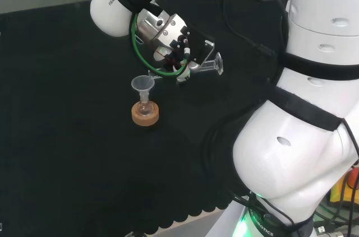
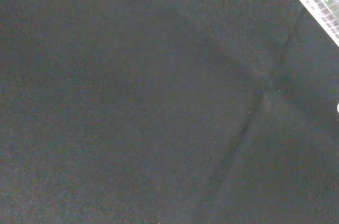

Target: Pour the water from the graduated cylinder into the round-bottom flask.

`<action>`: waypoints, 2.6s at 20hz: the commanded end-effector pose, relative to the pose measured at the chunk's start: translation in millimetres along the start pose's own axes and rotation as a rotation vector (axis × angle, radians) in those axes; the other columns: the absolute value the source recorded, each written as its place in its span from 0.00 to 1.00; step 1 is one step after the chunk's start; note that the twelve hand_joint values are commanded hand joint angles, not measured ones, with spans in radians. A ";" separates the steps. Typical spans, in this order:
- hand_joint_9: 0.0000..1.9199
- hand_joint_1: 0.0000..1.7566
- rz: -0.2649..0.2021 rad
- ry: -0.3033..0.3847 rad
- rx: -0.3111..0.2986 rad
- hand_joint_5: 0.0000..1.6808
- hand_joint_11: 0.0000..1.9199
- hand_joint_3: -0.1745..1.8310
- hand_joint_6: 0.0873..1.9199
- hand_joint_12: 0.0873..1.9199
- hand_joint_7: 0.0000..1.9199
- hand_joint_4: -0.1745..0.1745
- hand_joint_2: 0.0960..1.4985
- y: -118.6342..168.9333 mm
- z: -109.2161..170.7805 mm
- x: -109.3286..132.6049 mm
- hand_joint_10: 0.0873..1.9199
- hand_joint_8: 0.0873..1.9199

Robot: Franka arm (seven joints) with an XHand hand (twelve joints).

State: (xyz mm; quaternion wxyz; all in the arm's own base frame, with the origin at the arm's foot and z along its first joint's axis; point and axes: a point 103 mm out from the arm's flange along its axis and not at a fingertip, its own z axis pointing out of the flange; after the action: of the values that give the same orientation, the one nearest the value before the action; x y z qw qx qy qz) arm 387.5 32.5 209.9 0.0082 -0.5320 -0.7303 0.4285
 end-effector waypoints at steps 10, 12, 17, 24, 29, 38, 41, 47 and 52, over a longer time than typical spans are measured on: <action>0.74 0.72 0.027 -0.072 0.010 0.58 0.64 0.09 0.49 0.36 0.52 0.00 0.72 -0.6 -10.1 2.5 0.00 0.49; 0.74 0.72 0.028 -0.075 0.013 0.58 0.64 0.09 0.49 0.36 0.52 0.00 0.72 -0.5 -11.1 2.5 0.00 0.49; 0.74 0.72 0.031 -0.082 0.025 0.58 0.64 0.09 0.49 0.36 0.52 0.00 0.72 0.6 -12.4 3.5 0.00 0.49; 0.74 0.72 0.033 -0.096 0.029 0.58 0.64 0.09 0.49 0.36 0.52 0.00 0.72 2.1 -12.8 5.9 0.00 0.49; 0.74 0.72 0.031 -0.096 0.028 0.58 0.64 0.09 0.49 0.36 0.52 0.00 0.72 1.9 -13.2 5.5 0.00 0.49; 0.74 0.72 0.010 -0.015 -0.009 0.58 0.64 0.09 0.49 0.36 0.52 0.00 0.72 1.4 -9.2 0.8 0.00 0.49; 0.74 0.72 -0.017 0.062 -0.059 0.58 0.64 0.09 0.49 0.36 0.52 0.00 0.72 -0.5 -5.3 -4.6 0.00 0.49; 0.74 0.72 -0.063 0.187 -0.166 0.58 0.64 0.09 0.49 0.36 0.52 0.00 0.72 -1.9 1.5 -10.7 0.00 0.49; 0.74 0.72 -0.104 0.326 -0.264 0.58 0.64 0.09 0.49 0.36 0.52 0.00 0.72 1.1 4.9 -17.3 0.00 0.49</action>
State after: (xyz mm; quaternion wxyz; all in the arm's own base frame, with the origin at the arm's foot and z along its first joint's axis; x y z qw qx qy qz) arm 394.0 28.2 214.4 0.0479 -0.5382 -0.7850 0.3031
